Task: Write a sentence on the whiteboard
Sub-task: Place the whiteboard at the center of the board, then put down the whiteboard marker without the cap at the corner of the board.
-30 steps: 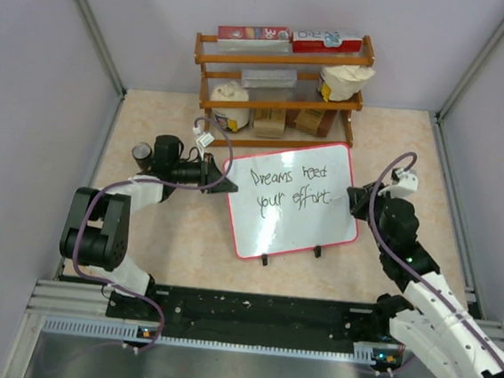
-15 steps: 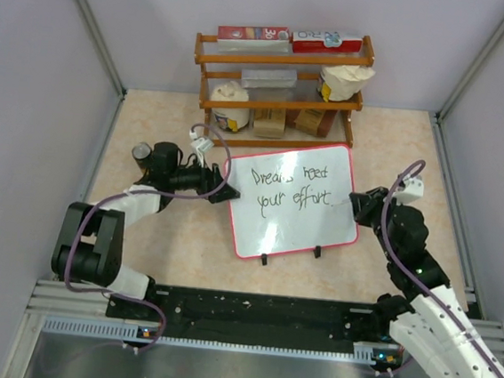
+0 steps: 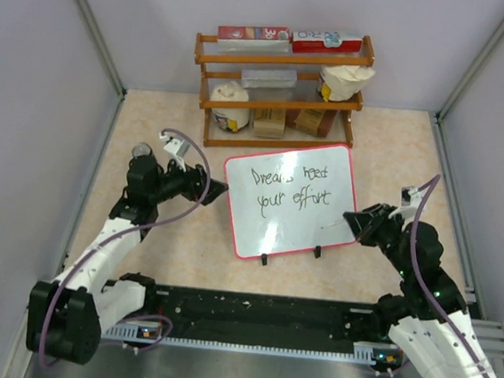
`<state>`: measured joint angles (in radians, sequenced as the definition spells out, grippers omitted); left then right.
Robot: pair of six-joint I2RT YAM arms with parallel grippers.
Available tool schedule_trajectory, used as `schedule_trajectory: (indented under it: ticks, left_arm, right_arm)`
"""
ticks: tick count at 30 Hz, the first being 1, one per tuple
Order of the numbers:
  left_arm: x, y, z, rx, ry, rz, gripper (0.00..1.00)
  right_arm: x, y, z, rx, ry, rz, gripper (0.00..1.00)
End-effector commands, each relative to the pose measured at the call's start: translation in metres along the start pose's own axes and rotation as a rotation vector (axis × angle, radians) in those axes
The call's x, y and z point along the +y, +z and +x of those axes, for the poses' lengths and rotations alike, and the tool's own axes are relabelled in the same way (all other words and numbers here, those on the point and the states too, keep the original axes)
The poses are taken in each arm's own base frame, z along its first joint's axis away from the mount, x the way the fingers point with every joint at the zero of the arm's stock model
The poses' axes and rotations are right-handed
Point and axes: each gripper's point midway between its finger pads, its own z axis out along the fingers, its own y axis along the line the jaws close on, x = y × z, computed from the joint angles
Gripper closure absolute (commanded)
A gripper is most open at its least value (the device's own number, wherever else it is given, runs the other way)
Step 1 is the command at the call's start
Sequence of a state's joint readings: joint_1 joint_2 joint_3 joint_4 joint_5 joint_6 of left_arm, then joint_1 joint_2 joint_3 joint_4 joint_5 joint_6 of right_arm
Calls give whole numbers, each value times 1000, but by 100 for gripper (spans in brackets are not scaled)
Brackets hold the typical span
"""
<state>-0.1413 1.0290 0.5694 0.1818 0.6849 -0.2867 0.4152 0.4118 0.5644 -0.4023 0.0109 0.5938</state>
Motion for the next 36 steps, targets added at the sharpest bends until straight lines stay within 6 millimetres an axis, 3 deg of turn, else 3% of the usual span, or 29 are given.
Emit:
schedule_trajectory:
  ticks: [1, 6, 10, 17, 20, 22, 24, 25, 28, 29, 36]
  left_arm:
    - [2, -17, -19, -80, -2, -116, 1]
    - [-7, -28, -33, -128, 9, -126, 1]
    - [-11, -32, -37, -133, 11, -124, 1]
    - [-16, -35, -44, -149, 32, -116, 1]
    - [-20, -36, -47, -159, 38, -105, 1]
    - [-21, -37, -49, -163, 39, -103, 1]
    - [-23, -37, -48, -158, 40, -95, 1]
    - [-23, -37, -49, -161, 43, -93, 1]
    - [-27, -38, -48, -158, 47, -78, 1]
    - [-27, -38, -49, -159, 50, -76, 1]
    - [-30, -41, -50, -175, 65, -69, 1]
  right_arm:
    - [8, -11, 48, 181, 177, -72, 100]
    - [9, -17, 89, 306, 343, -102, 100]
    - [-9, -15, 129, 413, 421, -45, 100]
    - [-29, -13, 162, 492, 482, 41, 97]
    - [-36, -12, 168, 500, 495, 75, 88]
    - [-37, -11, 167, 499, 500, 87, 72]
    - [-35, -10, 162, 483, 497, 87, 45]
    - [-35, -10, 161, 481, 497, 89, 38]
    - [-35, -9, 156, 465, 493, 98, 5]
    - [-36, -8, 156, 462, 493, 101, 1]
    - [-30, -6, 138, 421, 451, 87, 1]
